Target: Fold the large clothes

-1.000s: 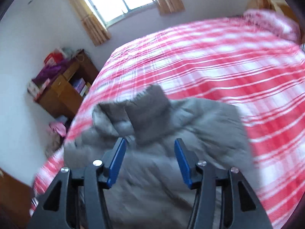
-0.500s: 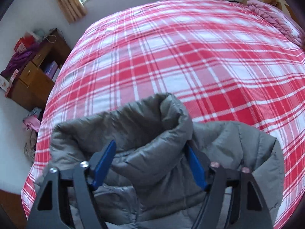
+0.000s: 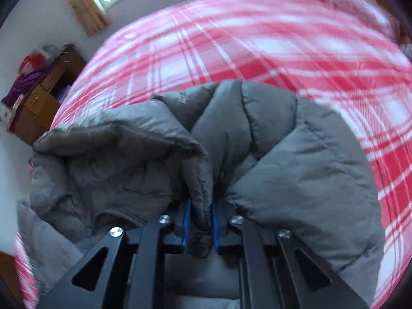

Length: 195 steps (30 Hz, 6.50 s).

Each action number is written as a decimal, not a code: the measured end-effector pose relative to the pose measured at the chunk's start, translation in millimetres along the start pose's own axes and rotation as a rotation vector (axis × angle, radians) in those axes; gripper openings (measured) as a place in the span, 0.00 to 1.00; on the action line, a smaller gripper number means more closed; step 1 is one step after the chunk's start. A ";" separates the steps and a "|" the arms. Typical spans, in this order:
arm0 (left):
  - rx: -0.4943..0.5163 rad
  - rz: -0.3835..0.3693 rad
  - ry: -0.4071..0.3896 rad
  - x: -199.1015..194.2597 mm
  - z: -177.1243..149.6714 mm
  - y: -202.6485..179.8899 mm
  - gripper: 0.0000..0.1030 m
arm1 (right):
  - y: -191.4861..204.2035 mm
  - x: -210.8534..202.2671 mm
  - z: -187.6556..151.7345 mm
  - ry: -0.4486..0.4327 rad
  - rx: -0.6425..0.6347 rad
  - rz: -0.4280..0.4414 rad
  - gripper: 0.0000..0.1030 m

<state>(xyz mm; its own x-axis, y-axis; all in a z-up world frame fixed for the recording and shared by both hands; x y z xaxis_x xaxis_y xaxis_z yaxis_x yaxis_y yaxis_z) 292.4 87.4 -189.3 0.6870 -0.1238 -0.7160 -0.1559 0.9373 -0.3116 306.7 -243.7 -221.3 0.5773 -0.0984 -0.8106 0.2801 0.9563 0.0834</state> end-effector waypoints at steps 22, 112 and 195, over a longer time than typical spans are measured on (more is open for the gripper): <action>0.075 -0.227 0.254 98.2 52.2 -166.1 0.16 | -1.3 -10.1 -8.6 -0.172 0.016 0.070 0.12; 0.185 -0.069 0.064 128.2 45.5 -144.4 0.17 | -8.2 6.0 29.8 -0.089 -0.174 -0.042 0.21; 0.170 -0.186 0.286 -202.9 -201.0 192.6 0.80 | -24.6 -259.0 -397.8 0.063 -0.277 0.181 0.63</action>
<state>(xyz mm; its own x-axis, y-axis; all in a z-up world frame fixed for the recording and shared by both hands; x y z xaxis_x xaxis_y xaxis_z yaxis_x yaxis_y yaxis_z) -19.6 227.6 -229.6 0.4629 -0.3600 -0.8100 0.0895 0.9281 -0.3614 -154.8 -132.2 -244.0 0.5476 0.0888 -0.8320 -0.0464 0.9960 0.0758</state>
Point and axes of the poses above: each gripper's, at about its wrist camera, not at the fingertips, and x roughly the way its jaws point, y to its left, z to its top, the point moved 9 cm from there along x, roughly the way its jaws point, and after that the axes turned 15 degrees about -x, right-handed, at the moved point
